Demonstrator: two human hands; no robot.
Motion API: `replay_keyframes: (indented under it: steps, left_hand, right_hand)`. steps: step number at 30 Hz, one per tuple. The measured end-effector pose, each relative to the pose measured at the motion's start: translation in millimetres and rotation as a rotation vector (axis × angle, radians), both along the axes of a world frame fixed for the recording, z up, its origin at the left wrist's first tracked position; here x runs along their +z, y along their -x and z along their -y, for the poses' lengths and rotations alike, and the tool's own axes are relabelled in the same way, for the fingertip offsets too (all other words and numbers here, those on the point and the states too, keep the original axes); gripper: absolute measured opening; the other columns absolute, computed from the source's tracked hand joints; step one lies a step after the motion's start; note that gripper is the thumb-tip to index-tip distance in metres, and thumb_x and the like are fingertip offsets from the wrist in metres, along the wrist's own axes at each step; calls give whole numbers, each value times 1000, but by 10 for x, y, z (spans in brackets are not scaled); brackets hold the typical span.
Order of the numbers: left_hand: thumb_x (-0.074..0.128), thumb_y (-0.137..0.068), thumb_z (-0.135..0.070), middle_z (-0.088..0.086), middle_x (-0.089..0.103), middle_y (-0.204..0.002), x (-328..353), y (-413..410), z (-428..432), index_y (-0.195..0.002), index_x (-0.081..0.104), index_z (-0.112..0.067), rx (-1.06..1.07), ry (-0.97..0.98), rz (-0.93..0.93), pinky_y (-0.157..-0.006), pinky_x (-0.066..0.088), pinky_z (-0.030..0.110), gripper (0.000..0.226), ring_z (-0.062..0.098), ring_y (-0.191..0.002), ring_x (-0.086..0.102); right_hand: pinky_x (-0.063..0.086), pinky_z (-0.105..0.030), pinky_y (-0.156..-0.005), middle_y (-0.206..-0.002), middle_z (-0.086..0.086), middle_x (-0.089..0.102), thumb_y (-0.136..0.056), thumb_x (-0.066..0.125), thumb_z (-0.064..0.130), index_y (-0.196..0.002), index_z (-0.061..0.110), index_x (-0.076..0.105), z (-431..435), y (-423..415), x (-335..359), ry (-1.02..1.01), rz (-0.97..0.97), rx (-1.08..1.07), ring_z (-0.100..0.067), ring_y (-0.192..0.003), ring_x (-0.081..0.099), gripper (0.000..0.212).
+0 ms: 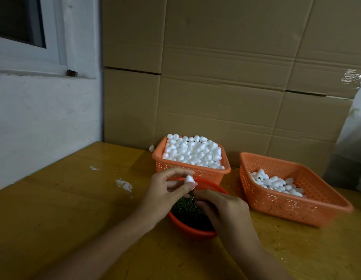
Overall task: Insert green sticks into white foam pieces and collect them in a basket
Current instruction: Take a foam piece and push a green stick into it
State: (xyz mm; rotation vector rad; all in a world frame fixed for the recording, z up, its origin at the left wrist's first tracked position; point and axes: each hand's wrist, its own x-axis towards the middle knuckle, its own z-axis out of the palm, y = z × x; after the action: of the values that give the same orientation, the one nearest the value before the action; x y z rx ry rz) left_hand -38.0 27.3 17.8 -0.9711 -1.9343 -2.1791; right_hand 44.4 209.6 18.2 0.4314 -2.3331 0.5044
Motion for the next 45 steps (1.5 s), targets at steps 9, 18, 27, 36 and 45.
replay_keyframes:
  steps: [9,18,27,36,45]
  left_hand:
    - [85,-86,-21,4,81,-102,38,-29,13,-104,78,-28,8,-24,-12,-76,61,27,20,20,-88,78]
    - [87,-85,-12,6,81,-101,57,-28,15,-100,79,-20,-9,-2,-35,-71,62,28,18,25,-92,79]
    - [86,-85,-13,9,81,-95,44,-32,36,-102,78,-14,-10,8,-22,-66,61,28,19,28,-82,79]
    - [85,-85,-8,11,81,-97,46,-14,28,-102,76,-6,-28,-19,-14,-70,64,31,19,31,-86,80]
    - [87,-83,-5,7,80,-110,58,10,35,-107,74,-10,-78,6,-10,-81,66,39,27,30,-97,79]
  right_hand:
    - [48,-20,-74,-93,44,45,-80,89,11,-104,34,78,-15,7,18,-48,-24,-57,-5,-93,55,35]
    - [58,-19,-83,-101,32,75,-87,84,17,-102,40,80,-93,67,-52,132,92,-32,12,-96,68,28]
    - [58,-24,-80,-100,25,73,-87,84,15,-96,35,79,-66,42,-14,73,92,-1,6,-94,68,23]
    - [51,-10,-79,-90,28,74,-88,84,17,-92,35,80,-64,27,8,165,84,-27,10,-89,68,19]
    - [61,-28,-79,-84,8,79,-92,77,15,-93,25,77,-50,27,3,612,185,98,-9,-81,76,10]
